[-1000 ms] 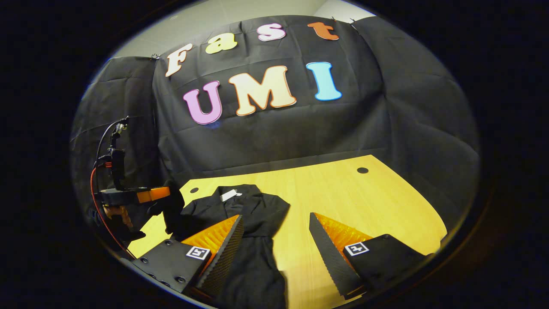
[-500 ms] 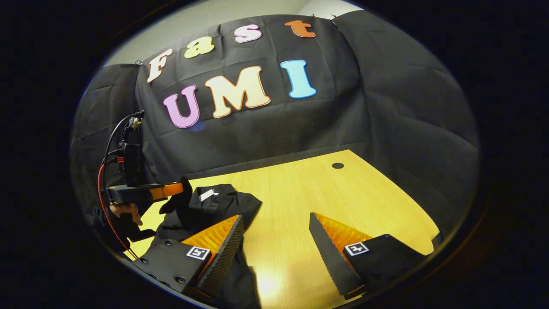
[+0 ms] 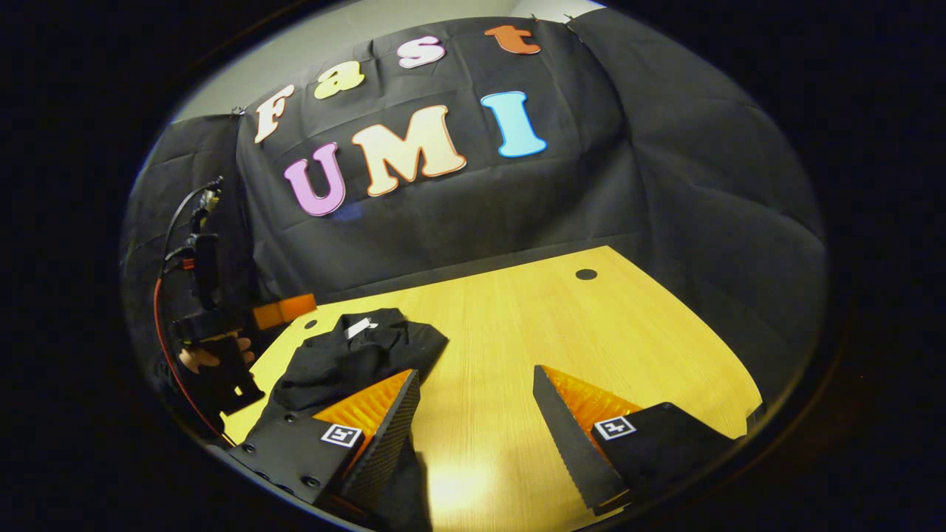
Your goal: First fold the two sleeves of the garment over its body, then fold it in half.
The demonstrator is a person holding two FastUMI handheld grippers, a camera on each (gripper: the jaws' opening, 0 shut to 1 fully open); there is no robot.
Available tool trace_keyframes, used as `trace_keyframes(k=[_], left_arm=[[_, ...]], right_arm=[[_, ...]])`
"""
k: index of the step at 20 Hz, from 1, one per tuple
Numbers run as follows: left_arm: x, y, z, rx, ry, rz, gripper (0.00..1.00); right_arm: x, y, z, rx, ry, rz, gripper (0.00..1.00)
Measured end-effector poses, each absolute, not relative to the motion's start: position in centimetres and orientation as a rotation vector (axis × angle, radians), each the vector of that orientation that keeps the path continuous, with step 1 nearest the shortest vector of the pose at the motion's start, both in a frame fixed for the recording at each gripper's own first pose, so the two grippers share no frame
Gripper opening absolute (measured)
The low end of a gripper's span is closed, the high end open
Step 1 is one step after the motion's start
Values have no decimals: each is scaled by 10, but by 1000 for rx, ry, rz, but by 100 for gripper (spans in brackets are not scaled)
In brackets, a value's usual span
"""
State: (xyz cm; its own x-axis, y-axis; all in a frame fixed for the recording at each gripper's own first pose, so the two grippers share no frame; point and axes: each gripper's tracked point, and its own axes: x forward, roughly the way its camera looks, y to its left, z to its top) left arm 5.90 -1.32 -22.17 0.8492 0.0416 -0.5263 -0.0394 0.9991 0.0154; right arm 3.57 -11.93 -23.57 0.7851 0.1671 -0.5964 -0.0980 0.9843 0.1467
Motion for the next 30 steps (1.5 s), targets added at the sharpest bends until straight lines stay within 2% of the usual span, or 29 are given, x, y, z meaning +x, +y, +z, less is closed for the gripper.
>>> trace_keyframes(k=[1, 2, 6, 9, 19, 20, 21, 22, 23, 24, 30], left_arm=[[48, -2, -213, 9, 541, 53, 92], [35, 10, -205, 13, 540, 61, 93], [-19, 61, -183, 35, 516, 94, 92], [-68, 95, -191, 54, 562, 117, 92], [-209, 152, -250, 11, 784, 206, 92], [-219, 154, -256, 10, 805, 208, 92], [-229, 157, -262, 9, 825, 210, 92], [-239, 159, -269, 8, 850, 212, 92], [-247, 160, -276, 4, 875, 213, 92], [-256, 162, -282, -3, 901, 220, 93], [-301, 175, -318, -47, 1017, 259, 93]], right_arm=[[32, -116, -236, 104, 652, 146, 93], [28, -112, -235, 108, 649, 146, 98], [-2, -85, -241, 99, 658, 144, 98], [-32, -64, -247, 84, 677, 156, 98], [-117, -34, -295, 16, 808, 166, 98], [-123, -33, -299, 13, 820, 164, 93], [-129, -32, -305, 7, 832, 160, 98], [-133, -32, -310, -1, 845, 156, 98], [-138, -33, -315, -9, 857, 153, 93], [-143, -33, -320, -16, 874, 149, 98], [-173, -41, -359, -72, 980, 101, 98]])
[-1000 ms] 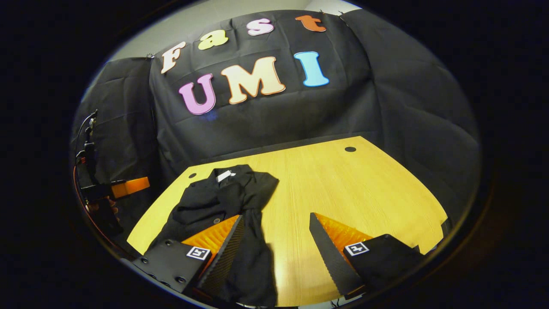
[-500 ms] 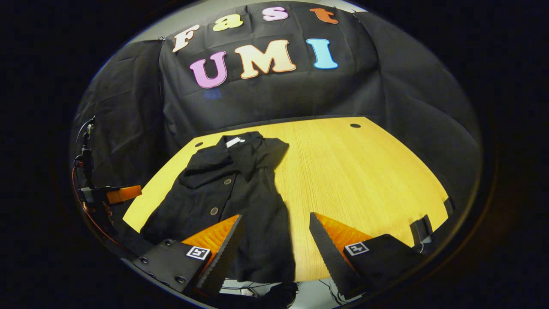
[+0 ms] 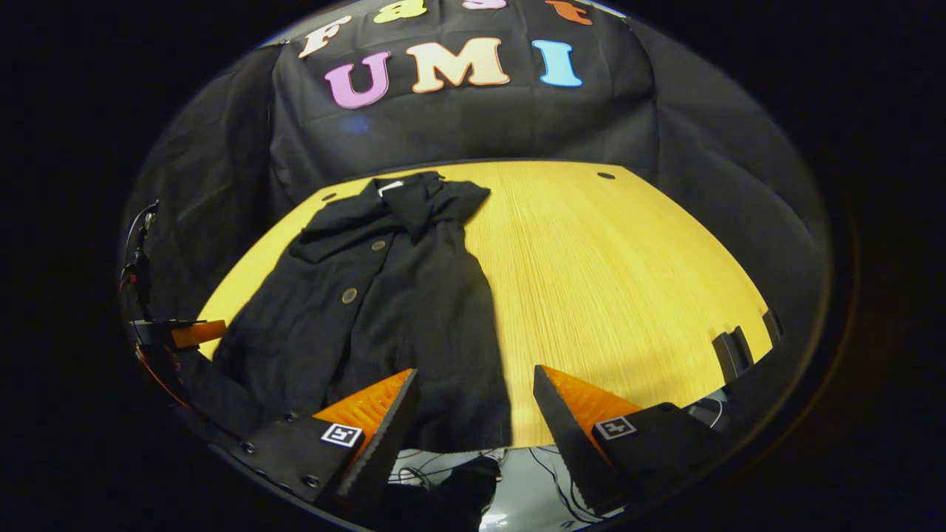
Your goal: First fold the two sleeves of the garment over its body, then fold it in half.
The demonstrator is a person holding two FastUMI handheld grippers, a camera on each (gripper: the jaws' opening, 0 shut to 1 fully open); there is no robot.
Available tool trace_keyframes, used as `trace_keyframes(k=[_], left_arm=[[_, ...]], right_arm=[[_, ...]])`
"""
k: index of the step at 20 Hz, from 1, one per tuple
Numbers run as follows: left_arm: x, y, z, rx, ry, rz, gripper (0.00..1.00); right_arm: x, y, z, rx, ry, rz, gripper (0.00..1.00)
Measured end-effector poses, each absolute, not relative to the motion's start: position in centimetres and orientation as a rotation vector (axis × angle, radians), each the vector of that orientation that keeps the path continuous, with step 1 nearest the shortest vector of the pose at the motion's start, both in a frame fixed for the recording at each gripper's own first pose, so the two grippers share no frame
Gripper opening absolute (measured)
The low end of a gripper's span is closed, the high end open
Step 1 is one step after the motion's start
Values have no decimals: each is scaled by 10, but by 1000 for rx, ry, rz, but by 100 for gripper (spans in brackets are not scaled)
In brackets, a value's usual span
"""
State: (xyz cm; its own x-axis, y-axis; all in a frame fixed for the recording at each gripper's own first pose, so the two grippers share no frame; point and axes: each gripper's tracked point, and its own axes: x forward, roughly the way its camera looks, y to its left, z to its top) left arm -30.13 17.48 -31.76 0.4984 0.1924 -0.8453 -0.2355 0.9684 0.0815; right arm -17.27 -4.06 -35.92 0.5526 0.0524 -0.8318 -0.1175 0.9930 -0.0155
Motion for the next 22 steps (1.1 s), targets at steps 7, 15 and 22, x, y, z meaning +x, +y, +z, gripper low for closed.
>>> trace_keyframes(k=[7, 15, 22], left_arm=[[-317, 175, -336, -41, 1038, 215, 94], [-308, 159, -337, -66, 927, 92, 31], [-307, 157, -334, -126, 1028, 161, 0]], right_arm=[[-198, -38, -398, -123, 1093, 58, 98], [-197, -17, -399, -83, 1100, 142, 24], [-191, -14, -385, -111, 1059, 233, 11]])
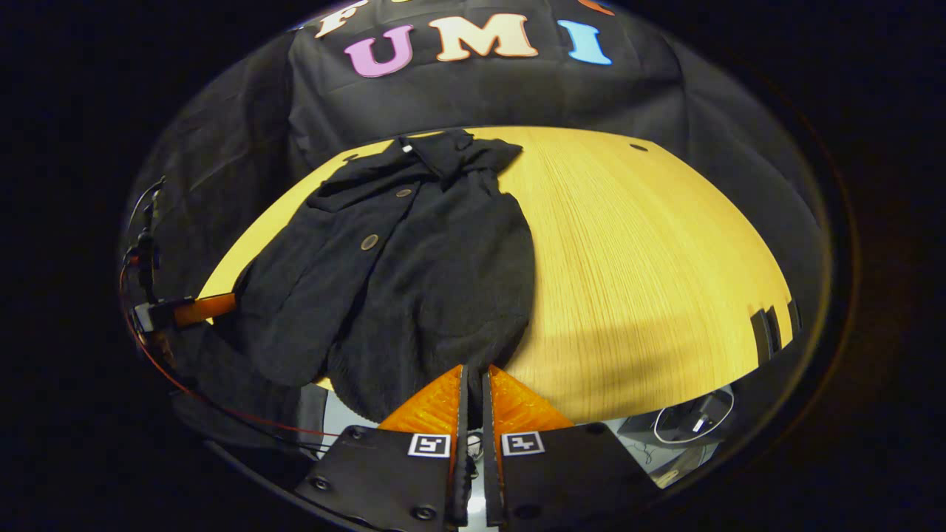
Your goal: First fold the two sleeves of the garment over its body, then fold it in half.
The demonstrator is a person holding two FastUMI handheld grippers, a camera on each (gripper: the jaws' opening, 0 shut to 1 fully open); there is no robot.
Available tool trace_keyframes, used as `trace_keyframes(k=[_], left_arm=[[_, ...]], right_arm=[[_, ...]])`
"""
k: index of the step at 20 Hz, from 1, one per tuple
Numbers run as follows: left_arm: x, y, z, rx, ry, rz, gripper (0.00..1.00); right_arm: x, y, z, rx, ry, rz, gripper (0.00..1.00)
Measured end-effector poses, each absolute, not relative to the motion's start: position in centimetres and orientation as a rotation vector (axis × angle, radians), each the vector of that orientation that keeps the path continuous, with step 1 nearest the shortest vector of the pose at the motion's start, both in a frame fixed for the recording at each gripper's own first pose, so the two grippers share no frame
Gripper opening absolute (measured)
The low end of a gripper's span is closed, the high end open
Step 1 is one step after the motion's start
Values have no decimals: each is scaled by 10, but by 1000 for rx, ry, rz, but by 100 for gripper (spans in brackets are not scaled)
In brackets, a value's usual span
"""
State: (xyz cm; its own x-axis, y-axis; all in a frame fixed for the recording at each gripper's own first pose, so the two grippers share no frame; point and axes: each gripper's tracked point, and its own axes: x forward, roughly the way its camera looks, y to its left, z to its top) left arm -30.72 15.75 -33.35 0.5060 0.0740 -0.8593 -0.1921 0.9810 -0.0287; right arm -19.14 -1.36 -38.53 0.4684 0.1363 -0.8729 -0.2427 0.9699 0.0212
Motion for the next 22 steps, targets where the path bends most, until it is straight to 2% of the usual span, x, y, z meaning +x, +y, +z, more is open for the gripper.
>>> trace_keyframes(k=[6, 16, 22], left_arm=[[-277, 148, -292, -144, 963, 200, 0], [-180, 138, -241, -176, 854, 144, 0], [-115, 159, -233, -182, 793, 132, 0]], right_arm=[[-166, 0, -344, -112, 966, 359, 11], [-79, 44, -272, -35, 792, 444, 11], [-8, 68, -239, -16, 700, 434, 11]])
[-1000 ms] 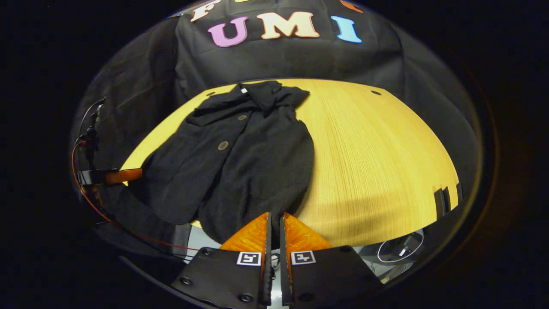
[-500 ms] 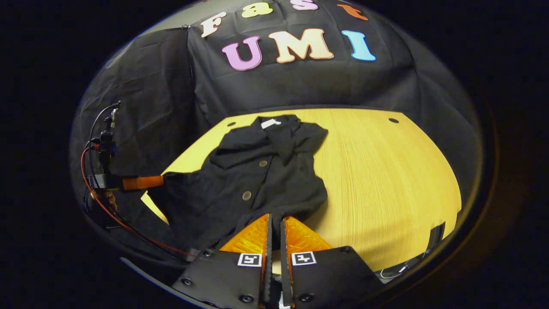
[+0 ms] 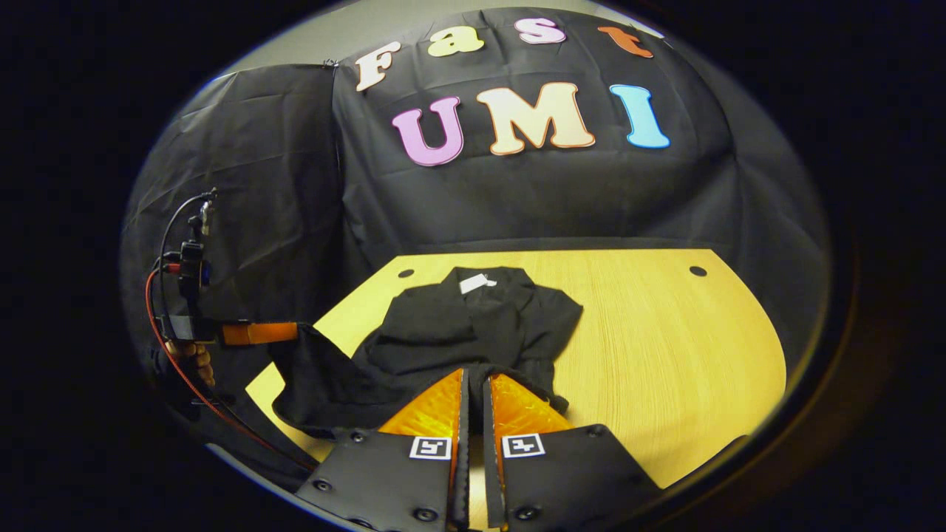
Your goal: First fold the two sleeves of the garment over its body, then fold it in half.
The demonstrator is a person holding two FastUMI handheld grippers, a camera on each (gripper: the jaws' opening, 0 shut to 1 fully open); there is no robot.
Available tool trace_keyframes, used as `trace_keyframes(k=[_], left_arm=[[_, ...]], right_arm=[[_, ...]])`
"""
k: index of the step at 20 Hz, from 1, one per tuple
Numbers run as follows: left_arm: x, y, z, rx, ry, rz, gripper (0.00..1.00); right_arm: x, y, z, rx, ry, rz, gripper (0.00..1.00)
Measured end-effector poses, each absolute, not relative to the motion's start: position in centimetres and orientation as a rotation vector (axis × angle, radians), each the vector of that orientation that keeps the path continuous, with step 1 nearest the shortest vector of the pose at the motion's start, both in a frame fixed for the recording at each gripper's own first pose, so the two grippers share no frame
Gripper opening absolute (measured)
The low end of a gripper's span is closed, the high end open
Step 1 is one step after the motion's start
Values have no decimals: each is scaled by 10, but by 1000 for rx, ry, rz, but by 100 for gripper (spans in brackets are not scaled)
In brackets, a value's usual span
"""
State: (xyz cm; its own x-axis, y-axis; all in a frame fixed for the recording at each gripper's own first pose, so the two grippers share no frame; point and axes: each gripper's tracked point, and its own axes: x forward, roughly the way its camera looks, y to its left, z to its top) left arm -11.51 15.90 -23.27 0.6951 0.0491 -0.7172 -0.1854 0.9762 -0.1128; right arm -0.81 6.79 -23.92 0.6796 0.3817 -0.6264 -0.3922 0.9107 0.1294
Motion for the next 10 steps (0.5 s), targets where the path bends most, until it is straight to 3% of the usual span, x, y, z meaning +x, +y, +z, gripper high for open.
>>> trace_keyframes(k=[10], left_arm=[[-14, 181, -236, -217, 732, 95, 0]], right_arm=[[96, 82, -212, -15, 612, 373, 11]])
